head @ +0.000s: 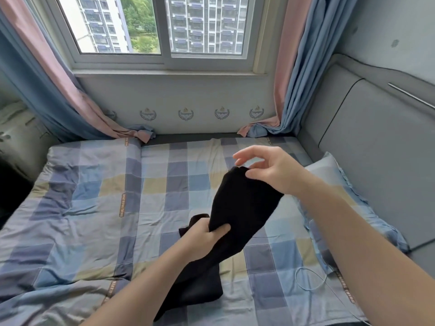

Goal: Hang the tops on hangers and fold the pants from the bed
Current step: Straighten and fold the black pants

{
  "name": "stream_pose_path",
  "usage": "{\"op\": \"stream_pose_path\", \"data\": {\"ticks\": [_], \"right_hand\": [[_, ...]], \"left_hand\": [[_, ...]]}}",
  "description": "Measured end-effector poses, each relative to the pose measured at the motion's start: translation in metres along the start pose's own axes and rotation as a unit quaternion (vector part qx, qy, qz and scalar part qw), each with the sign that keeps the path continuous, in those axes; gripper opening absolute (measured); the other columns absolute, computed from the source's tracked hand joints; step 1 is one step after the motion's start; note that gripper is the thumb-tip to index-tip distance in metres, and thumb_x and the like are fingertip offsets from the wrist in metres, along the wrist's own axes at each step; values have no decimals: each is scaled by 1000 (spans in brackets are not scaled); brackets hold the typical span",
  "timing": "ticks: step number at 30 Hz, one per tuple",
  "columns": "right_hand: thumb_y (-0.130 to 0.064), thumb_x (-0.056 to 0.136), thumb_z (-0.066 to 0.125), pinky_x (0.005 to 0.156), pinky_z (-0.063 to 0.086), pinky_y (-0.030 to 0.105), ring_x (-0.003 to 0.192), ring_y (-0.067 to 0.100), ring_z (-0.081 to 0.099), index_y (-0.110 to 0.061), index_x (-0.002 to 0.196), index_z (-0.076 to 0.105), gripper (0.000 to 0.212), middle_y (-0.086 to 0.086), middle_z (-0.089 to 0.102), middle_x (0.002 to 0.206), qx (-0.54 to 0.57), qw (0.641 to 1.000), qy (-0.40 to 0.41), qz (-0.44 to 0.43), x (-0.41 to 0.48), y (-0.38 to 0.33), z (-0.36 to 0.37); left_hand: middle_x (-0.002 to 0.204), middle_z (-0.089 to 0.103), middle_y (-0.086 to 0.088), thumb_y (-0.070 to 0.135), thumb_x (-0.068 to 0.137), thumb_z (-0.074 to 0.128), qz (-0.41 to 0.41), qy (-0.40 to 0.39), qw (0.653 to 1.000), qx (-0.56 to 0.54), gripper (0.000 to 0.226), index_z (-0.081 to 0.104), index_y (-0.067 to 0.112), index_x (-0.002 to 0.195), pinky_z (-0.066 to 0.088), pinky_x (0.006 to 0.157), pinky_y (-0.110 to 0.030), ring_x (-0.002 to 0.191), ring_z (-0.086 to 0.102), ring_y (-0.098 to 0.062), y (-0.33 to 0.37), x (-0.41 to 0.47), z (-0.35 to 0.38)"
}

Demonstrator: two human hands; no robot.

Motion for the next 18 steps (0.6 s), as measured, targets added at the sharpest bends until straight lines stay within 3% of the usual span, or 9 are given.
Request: {"op": "stream_pose_path", "data": {"ticks": [2, 4, 7, 9, 11, 14, 16, 18], "right_hand": [[10, 92, 55, 99, 53, 31, 106, 8, 68, -21, 114, 69, 40, -5, 70, 113, -20, 997, 70, 1, 1, 4, -6], [6, 93, 57, 107, 47, 33, 117, 5, 61, -24, 114, 67, 38, -6, 66, 121, -38, 993, 115, -6, -2, 8, -6], [-5, 93, 63, 106, 45, 32, 117, 2, 57, -29, 111, 67, 30, -13, 65, 119, -30, 981, 189, -22, -12, 19, 0], [-19, 94, 65, 104, 47, 31, 113, -2, 58, -34, 110, 65, 22, -21, 65, 112, 17, 976, 218, -15, -22, 29, 14], [-43, 89, 65, 102, 47, 28, 115, -6, 56, -37, 119, 58, 30, -25, 62, 117, 75, 979, 190, 14, -30, 42, 38], [-61, 77, 69, 107, 42, 31, 132, 1, 48, -37, 143, 42, 75, -16, 53, 141, 192, 976, 56, 81, -35, 65, 86], [-57, 76, 74, 103, 44, 25, 130, -2, 49, -48, 138, 46, 69, -22, 55, 139, 216, 968, -31, 127, -38, 76, 118], [-54, 76, 76, 89, 49, 15, 117, -6, 59, -53, 123, 57, 51, -26, 64, 127, 208, 960, -86, 167, -39, 84, 143]], "left_hand": [[106, 74, -7, 56, 97, 52, -28, 32, 998, -51, 36, 67, 24, 98, 51, 98, -54, 98, 70, -28, 0, -1, -2], [100, 77, 7, 53, 98, 54, -44, 65, 989, -127, 27, 69, 31, 105, 54, 98, -47, 94, 72, -14, 7, -4, -9], [114, 74, 1, 47, 98, 59, -49, 104, 960, -256, 38, 64, 22, 125, 51, 103, -47, 108, 69, -22, 26, -8, -27], [120, 70, -3, 43, 98, 60, -34, 130, 941, -311, 36, 62, 20, 124, 49, 104, -48, 113, 65, -26, 44, -11, -43], [113, 73, -6, 41, 97, 62, -22, 144, 928, -342, 28, 65, 19, 114, 53, 97, -46, 109, 67, -27, 61, -14, -56], [104, 77, -6, 36, 98, 61, 4, 141, 916, -374, 26, 66, 15, 113, 61, 76, -37, 96, 74, -24, 84, -16, -70], [98, 78, -4, 34, 99, 61, 17, 134, 907, -398, 24, 67, 15, 111, 61, 62, -30, 87, 76, -18, 98, -16, -76], [101, 78, -3, 35, 99, 61, 17, 129, 900, -415, 25, 67, 15, 114, 60, 59, -27, 87, 76, -17, 111, -14, -79]]}}
Point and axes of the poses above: each hand's wrist, its own x-axis towards the middle knuckle, its own z-axis out of the palm, y = z × x, the point moved 5 cm from there along x, towards the middle knuckle
